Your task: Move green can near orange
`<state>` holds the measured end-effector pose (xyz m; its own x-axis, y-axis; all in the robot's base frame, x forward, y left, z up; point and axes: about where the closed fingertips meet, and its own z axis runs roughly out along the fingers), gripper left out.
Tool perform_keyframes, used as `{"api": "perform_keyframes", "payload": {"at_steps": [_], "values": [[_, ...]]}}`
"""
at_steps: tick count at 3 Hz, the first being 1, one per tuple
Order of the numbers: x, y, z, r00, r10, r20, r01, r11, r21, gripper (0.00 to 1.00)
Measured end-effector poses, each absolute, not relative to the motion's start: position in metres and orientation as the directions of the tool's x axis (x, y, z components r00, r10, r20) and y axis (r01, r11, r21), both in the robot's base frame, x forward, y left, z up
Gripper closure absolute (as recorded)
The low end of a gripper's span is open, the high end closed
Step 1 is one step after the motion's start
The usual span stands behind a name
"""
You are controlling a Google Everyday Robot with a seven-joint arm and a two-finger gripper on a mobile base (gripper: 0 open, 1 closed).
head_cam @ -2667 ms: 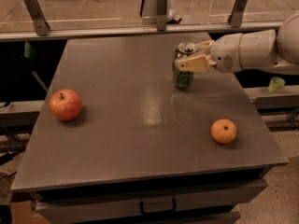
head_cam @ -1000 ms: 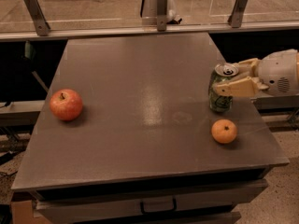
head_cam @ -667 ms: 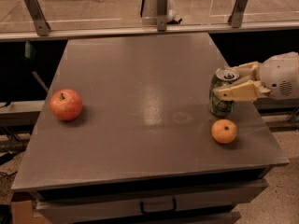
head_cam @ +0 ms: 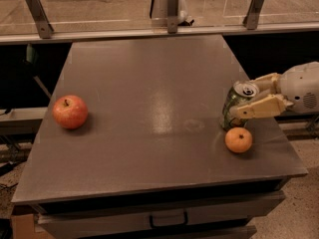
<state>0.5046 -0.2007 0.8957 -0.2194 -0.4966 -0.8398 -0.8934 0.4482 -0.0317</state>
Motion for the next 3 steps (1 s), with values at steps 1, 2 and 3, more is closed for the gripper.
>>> {"api": "perform_keyframes", "payload": {"at_steps": [1, 2, 3], "values": [[0.502, -0.201, 0.892, -0.228, -0.498, -0.837, -0.895, 0.445, -0.022, 0.00], [0.503, -0.203, 0.893, -0.223, -0.496, -0.839, -0.894, 0.447, -0.027, 0.00], [0.529, -0.236, 0.922, -0.141, -0.465, -0.874, -0.873, 0.475, -0.112, 0.00]]}}
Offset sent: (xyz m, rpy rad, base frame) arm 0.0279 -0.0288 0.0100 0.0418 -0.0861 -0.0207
